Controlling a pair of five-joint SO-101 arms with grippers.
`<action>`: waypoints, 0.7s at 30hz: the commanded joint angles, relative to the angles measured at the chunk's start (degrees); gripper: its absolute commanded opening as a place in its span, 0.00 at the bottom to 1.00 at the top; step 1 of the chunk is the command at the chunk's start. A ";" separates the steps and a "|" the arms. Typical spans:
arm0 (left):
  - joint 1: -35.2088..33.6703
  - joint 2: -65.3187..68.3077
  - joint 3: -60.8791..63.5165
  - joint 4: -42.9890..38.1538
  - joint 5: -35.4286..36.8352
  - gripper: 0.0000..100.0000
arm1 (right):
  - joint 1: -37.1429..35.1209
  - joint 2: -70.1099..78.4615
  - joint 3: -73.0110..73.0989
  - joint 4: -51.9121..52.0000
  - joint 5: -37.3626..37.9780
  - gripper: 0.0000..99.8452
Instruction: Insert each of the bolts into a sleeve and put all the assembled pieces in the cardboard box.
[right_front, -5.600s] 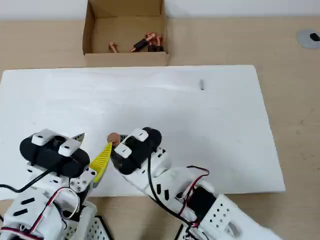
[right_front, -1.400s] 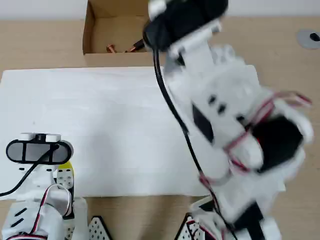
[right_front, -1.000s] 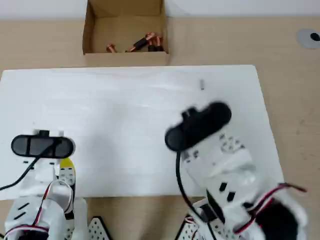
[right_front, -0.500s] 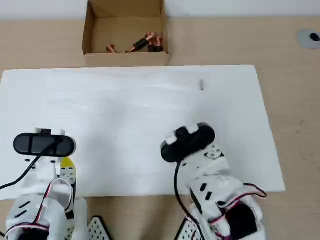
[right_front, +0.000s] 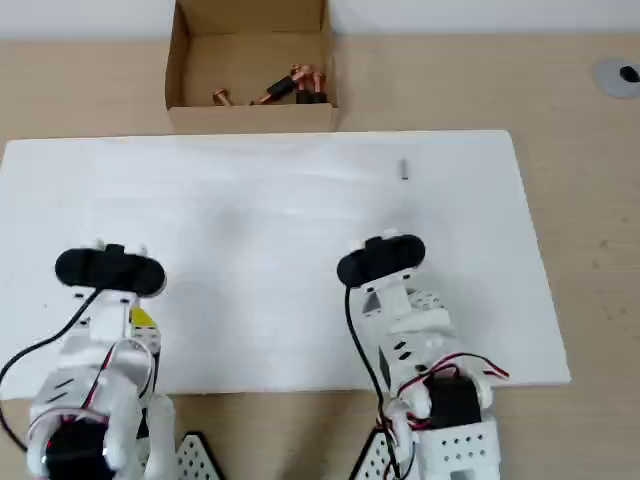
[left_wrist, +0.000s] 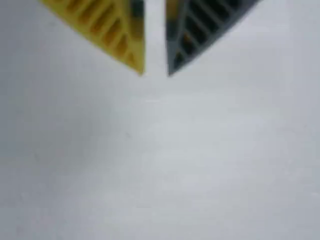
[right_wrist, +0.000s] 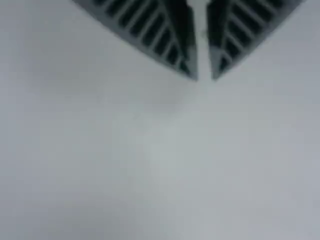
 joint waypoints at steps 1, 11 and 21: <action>0.26 -0.31 4.48 -2.90 1.67 0.04 | 1.01 -4.09 0.66 -0.88 0.44 0.01; -2.02 -0.31 20.57 -13.71 1.76 0.04 | 0.92 -6.37 1.45 -0.97 0.53 0.01; -2.11 -0.31 25.58 -17.23 -6.68 0.04 | 0.92 -6.37 1.54 -1.05 0.53 0.01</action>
